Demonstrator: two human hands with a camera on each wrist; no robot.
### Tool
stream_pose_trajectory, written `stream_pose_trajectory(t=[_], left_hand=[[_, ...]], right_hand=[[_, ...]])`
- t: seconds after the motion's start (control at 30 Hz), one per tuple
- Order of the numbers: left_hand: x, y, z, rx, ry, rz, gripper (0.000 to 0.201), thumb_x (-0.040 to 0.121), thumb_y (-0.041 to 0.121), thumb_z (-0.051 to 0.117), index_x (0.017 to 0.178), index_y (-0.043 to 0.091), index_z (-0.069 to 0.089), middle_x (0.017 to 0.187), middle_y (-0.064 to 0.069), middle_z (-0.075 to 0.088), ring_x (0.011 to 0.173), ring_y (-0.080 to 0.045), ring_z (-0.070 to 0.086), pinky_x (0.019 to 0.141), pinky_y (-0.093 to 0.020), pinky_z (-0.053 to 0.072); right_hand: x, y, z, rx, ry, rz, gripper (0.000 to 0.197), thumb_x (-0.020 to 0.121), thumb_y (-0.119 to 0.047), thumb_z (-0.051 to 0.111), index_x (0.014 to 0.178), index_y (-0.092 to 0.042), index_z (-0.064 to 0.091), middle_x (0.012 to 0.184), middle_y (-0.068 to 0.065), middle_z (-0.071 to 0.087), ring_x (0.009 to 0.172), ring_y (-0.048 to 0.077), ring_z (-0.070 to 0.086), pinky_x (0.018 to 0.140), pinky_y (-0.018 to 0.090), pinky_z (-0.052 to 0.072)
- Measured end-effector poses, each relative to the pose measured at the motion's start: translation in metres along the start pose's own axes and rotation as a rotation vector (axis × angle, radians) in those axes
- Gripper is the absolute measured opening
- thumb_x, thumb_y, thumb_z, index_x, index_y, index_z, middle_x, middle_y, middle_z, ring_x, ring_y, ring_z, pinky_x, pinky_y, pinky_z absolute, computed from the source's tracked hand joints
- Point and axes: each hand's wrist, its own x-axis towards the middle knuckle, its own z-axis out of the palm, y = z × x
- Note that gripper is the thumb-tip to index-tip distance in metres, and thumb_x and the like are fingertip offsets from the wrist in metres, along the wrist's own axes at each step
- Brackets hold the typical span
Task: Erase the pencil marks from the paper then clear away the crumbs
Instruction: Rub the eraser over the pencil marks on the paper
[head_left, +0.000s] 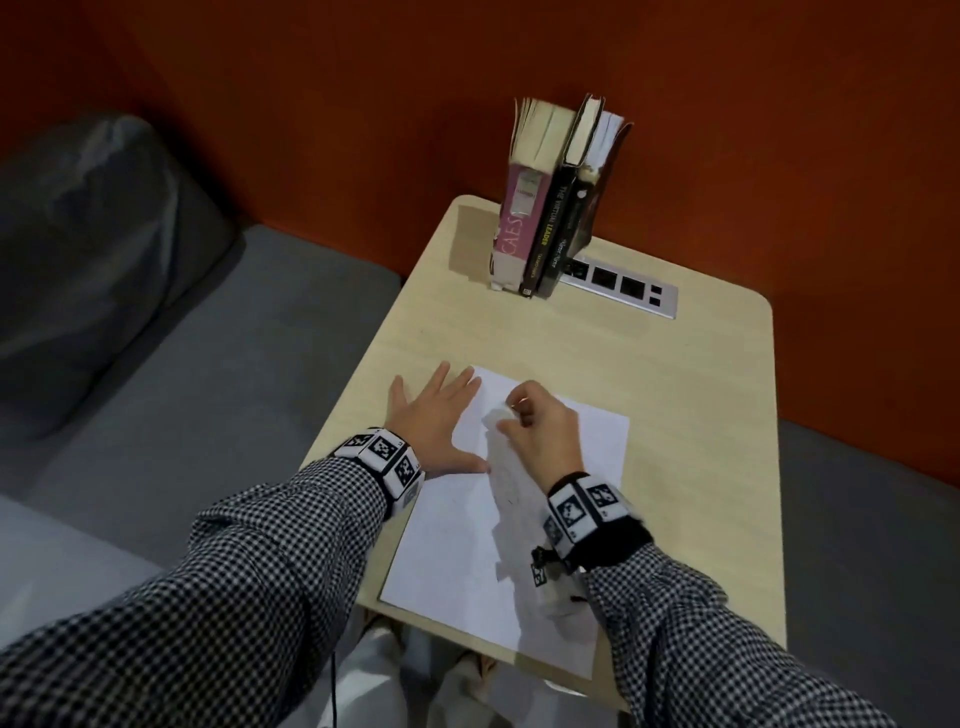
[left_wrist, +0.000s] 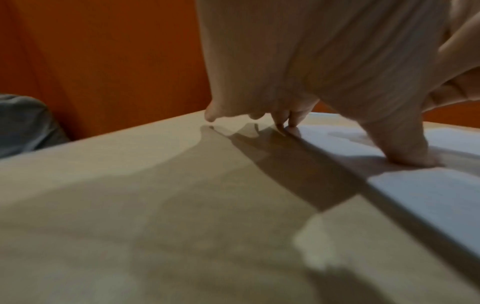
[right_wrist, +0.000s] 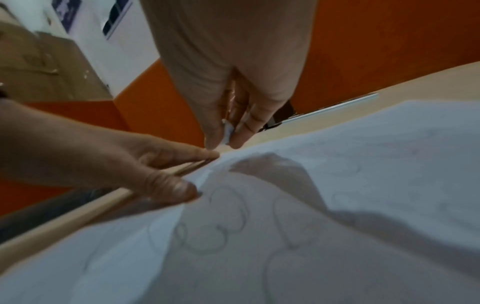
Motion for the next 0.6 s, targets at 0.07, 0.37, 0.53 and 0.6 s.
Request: stream_pose_trajectory(t=[0.07,0.37,0.53,0.6], left_hand=[[0.004,-0.003,0.006,-0.023,0.004,-0.008,0.114,0.071,0.079,0.055,0.154,0.029,-0.006,0.160,0.016,-0.016,0.147,-0.015,-0.021,0.110,-0.066,-0.009],[0.011,-0.017,0.024,-0.062,0.052,0.032,0.119,0.065,0.086,0.051,0.153,0.033,-0.010,0.158,0.020,-0.020,0.145,-0.020,-0.027,0.108,-0.066,-0.015],[0.013,-0.018,0.024,-0.080,0.065,0.029,0.120,0.065,0.082,0.056,0.153,0.031,-0.008,0.158,0.021,-0.019,0.145,-0.020,-0.026,0.109,-0.064,-0.015],[0.014,-0.018,0.023,-0.087,0.071,0.034,0.121,0.065,0.081,0.058,0.154,0.031,-0.008,0.158,0.021,-0.019,0.145,-0.020,-0.027,0.108,-0.063,-0.016]], right_hand=[[0.000,0.001,0.011,-0.067,-0.035,-0.015,0.008,0.074,-0.003,0.063,0.076,-0.010,0.060,0.072,0.005,0.064,0.069,0.022,0.057,0.064,0.032,0.047],[0.025,-0.008,0.033,-0.230,0.045,-0.064,0.009,0.079,-0.001,0.063,0.073,-0.002,0.068,0.073,0.015,0.069,0.070,0.030,0.062,0.062,0.026,0.040],[-0.003,-0.002,0.041,-0.300,-0.014,-0.041,0.017,0.080,-0.008,0.065,0.068,0.004,0.063,0.069,0.018,0.067,0.066,0.033,0.060,0.062,0.037,0.048],[-0.005,-0.004,0.042,-0.280,0.000,-0.052,0.016,0.078,-0.007,0.067,0.067,0.004,0.065,0.066,0.019,0.067,0.064,0.034,0.061,0.061,0.039,0.050]])
